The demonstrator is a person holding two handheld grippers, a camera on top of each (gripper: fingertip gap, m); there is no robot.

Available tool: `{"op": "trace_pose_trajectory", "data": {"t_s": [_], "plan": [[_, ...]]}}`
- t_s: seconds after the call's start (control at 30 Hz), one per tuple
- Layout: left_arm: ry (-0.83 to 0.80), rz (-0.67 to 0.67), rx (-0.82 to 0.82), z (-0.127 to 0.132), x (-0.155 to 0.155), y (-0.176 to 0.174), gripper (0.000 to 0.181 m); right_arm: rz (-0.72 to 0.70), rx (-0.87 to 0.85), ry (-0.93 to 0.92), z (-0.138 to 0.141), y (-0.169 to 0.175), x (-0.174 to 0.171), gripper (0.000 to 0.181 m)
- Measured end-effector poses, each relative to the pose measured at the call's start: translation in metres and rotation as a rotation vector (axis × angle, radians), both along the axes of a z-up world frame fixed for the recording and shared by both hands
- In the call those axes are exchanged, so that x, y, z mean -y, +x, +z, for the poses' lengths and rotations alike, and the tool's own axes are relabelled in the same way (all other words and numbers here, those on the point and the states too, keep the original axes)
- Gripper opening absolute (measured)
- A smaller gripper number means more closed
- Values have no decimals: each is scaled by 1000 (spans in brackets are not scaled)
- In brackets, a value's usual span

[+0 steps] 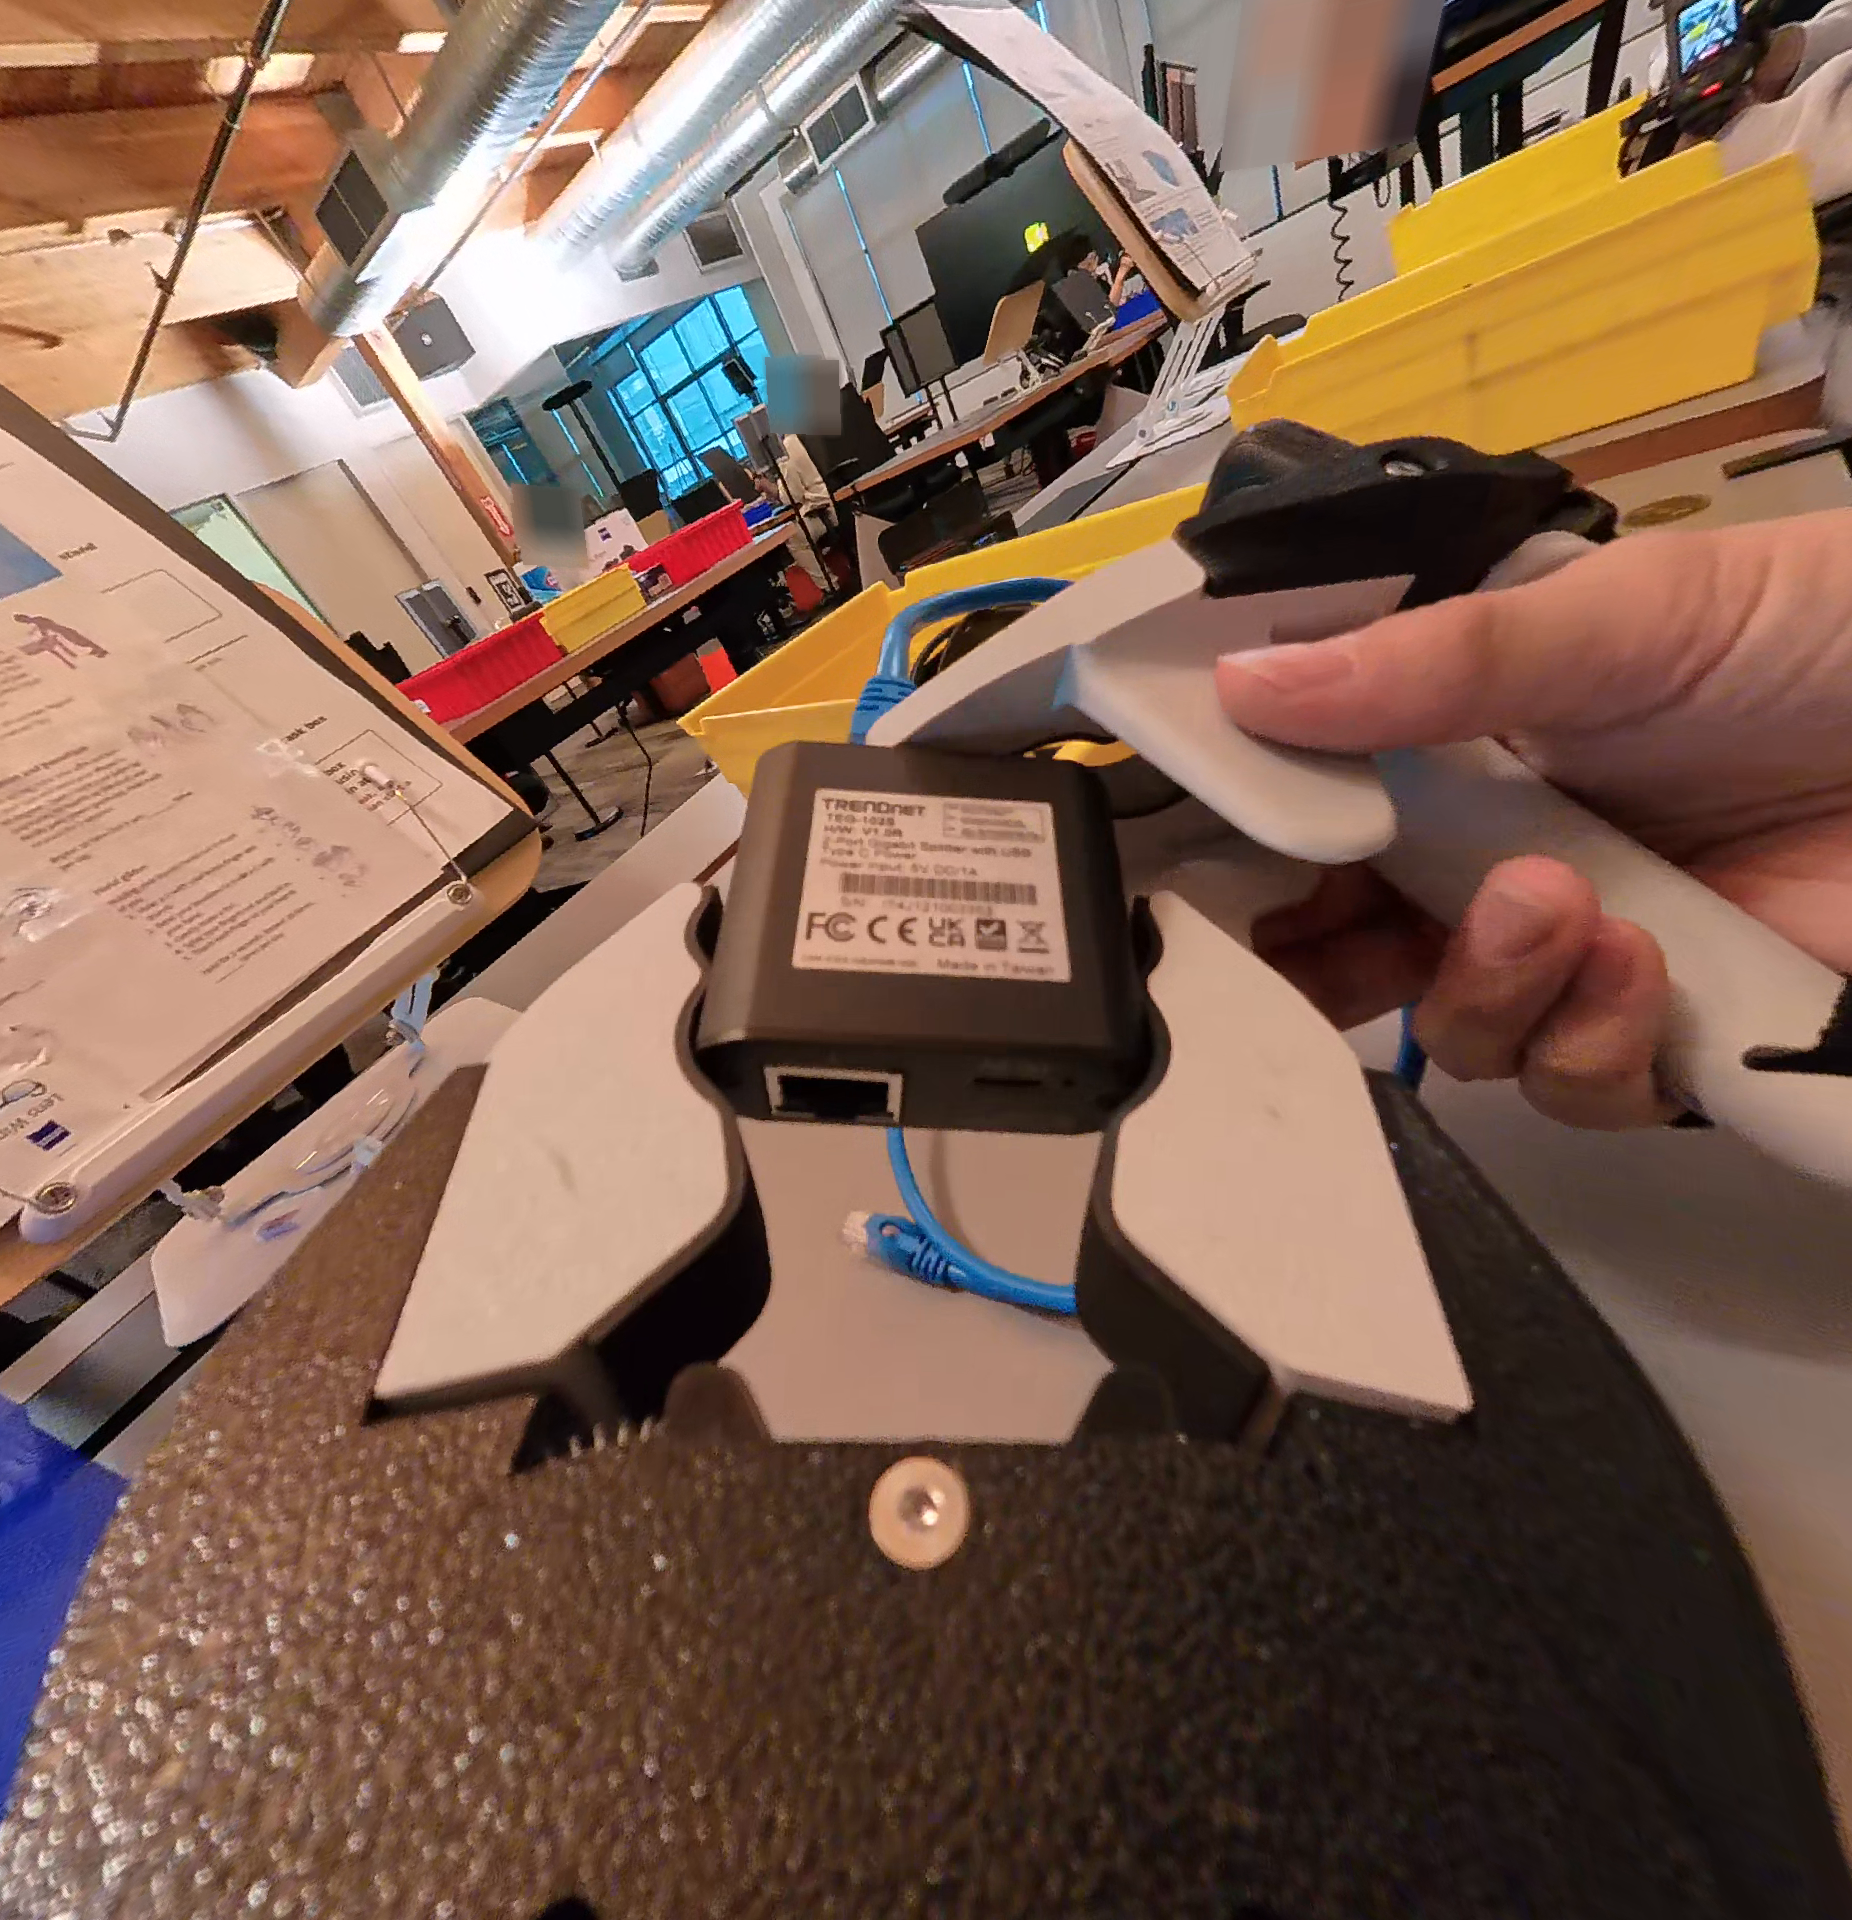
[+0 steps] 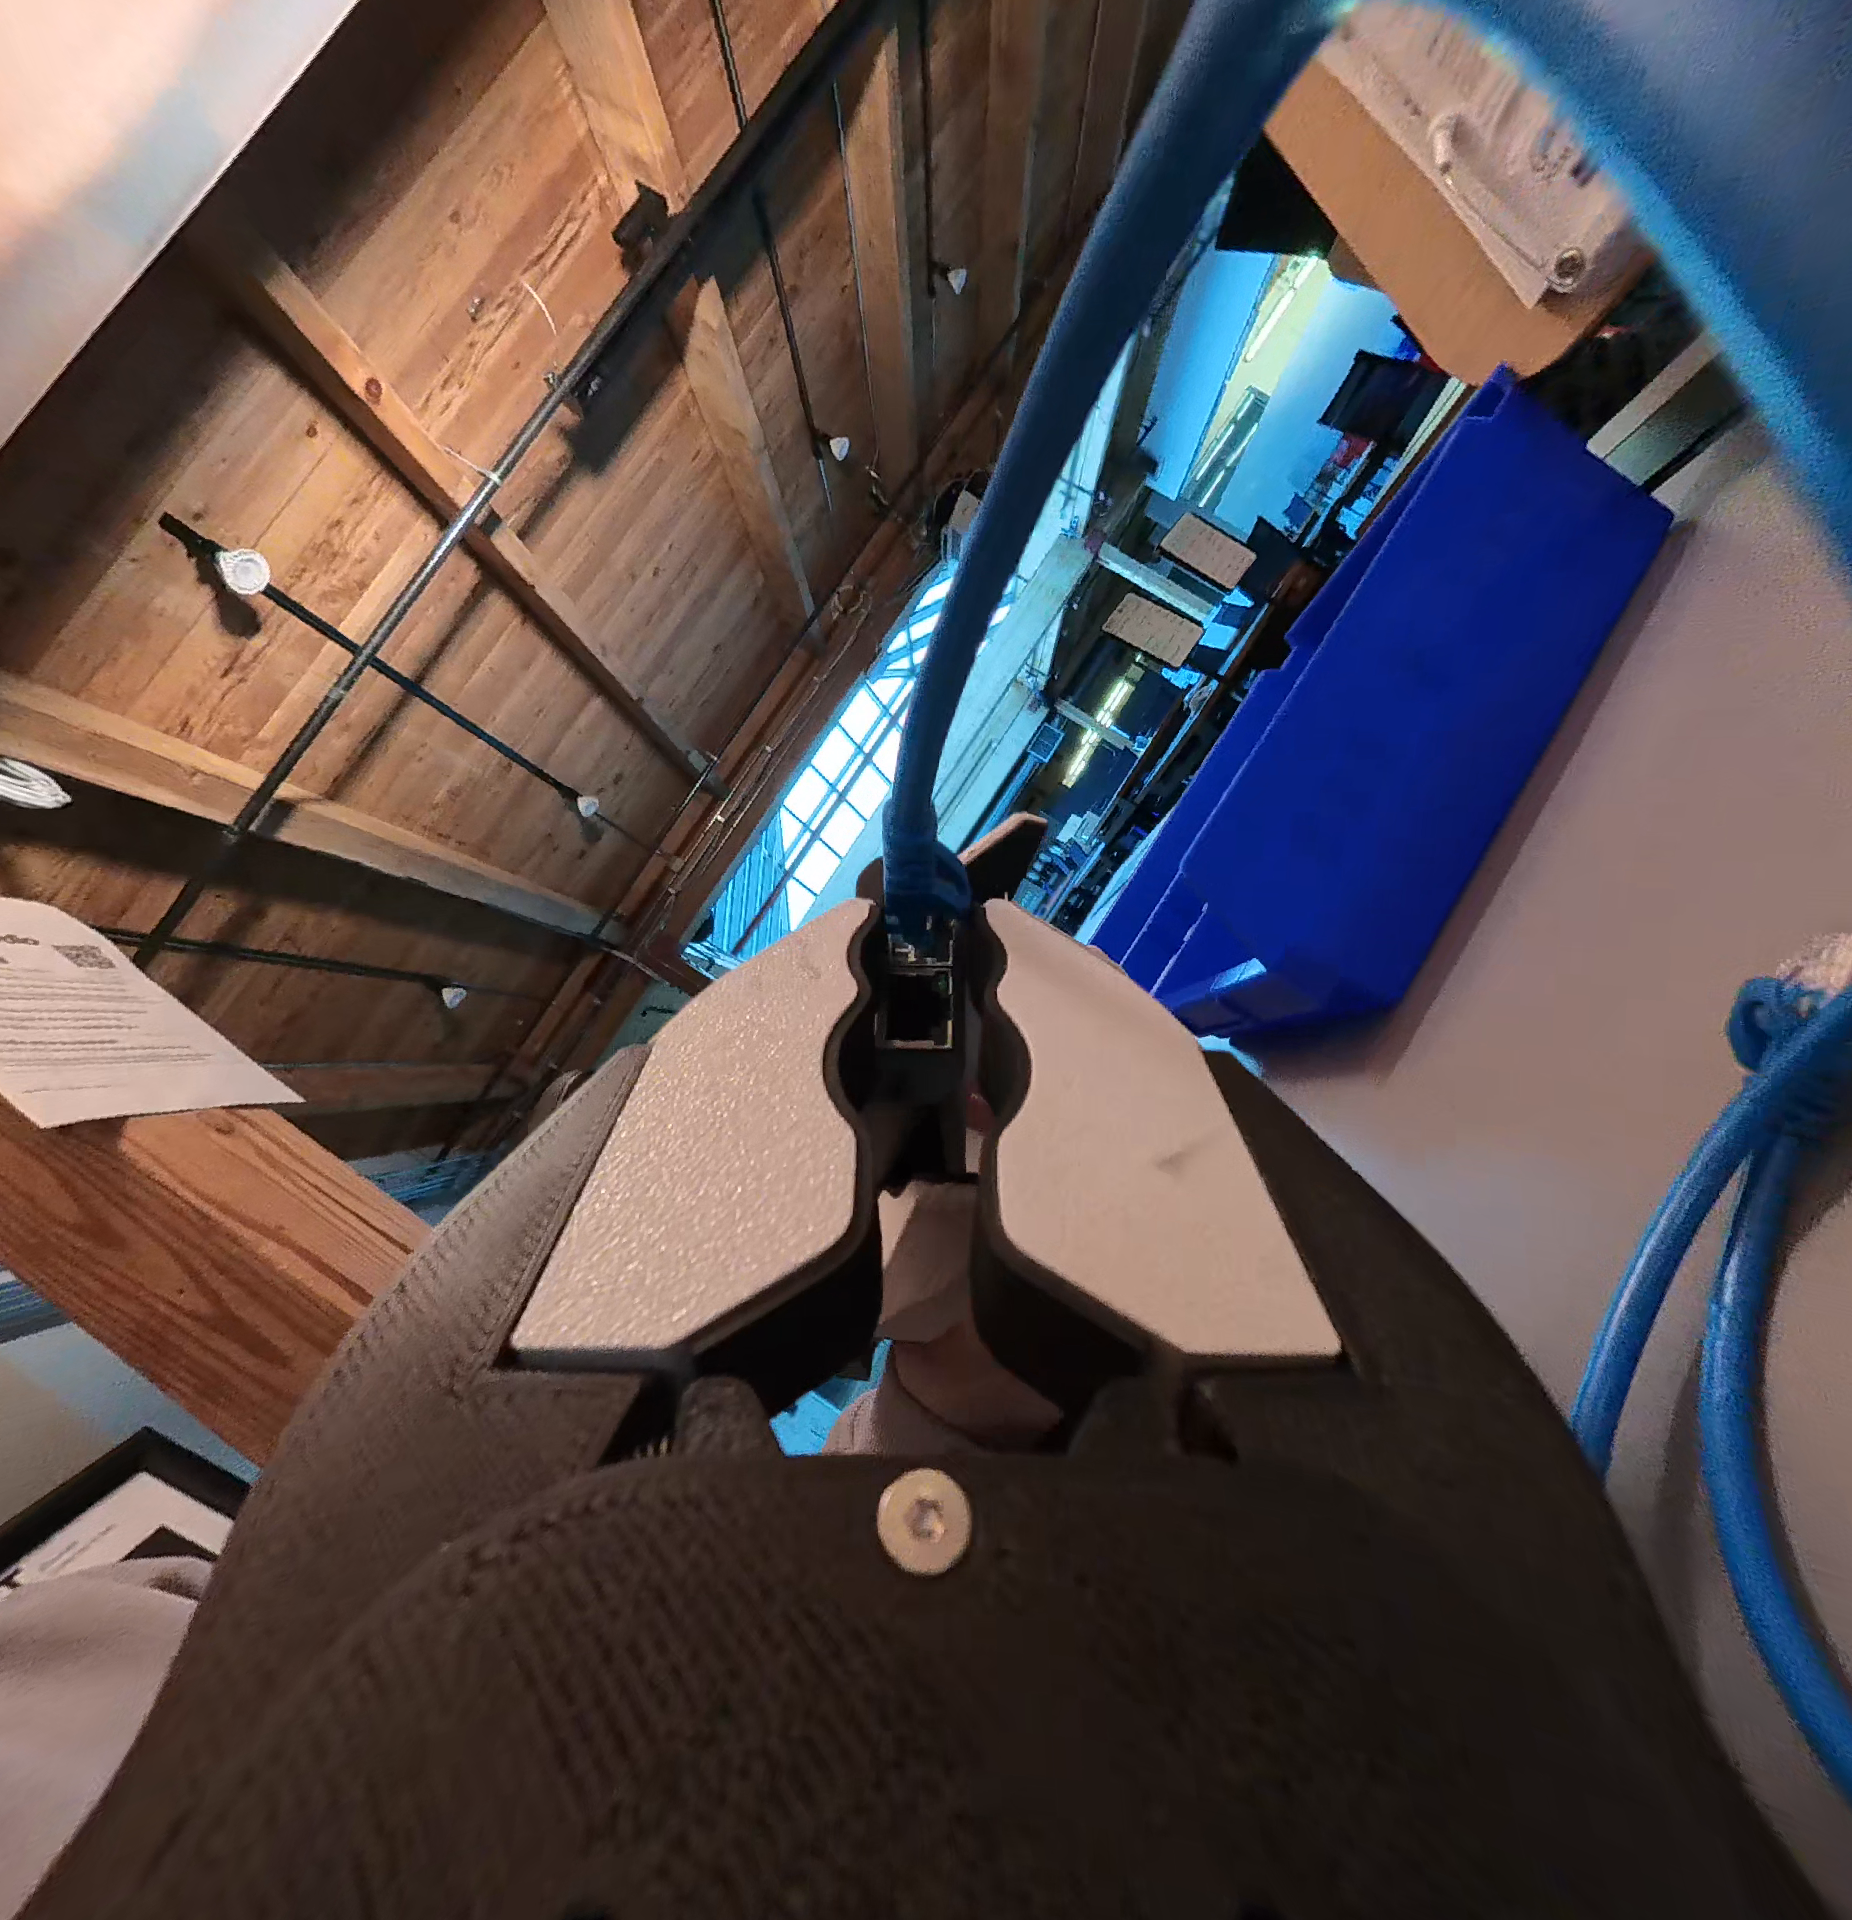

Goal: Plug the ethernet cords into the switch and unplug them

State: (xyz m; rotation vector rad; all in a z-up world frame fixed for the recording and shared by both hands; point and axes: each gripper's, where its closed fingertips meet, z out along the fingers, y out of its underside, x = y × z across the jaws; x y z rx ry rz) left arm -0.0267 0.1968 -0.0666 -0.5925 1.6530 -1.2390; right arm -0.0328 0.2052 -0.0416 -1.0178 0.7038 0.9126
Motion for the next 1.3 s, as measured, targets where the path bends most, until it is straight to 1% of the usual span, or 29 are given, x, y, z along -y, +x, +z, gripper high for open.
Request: {"op": "trace_pose_trajectory", "data": {"t_s": [0.17, 0.47, 0.6, 0.7, 0.73, 0.87, 1.03, 1.13, 1.3], "plan": [[22, 29, 7, -2, 1, 2, 73, -14, -30, 5, -2, 3, 2, 14], [24, 82, 22, -2, 2, 6, 73, -85, -10, 8, -3, 7, 4, 14], [16, 93, 25, -2, 3, 7, 73, -81, 3, 7, -5, 8, 5, 13], [1, 80, 21, -3, 5, 8, 73, -96, 45, -4, -5, 7, 6, 13], [-19, 67, 19, -3, 6, 7, 73, -81, 58, 2, -3, 5, 6, 13], [-36, 60, 47, 3, 7, 6, 73, -106, 164, -29, 1, 4, 7, 13], [-5, 81, 84, 6, 6, 5, 73, -87, 191, -3, 4, 2, 6, 13], [21, 118, 137, 9, 4, 4, 73, -69, 214, 9, 6, 0, 5, 14], [2, 121, 161, 11, 4, 4, 73, -64, 230, 8, 7, 0, 5, 13]]}}
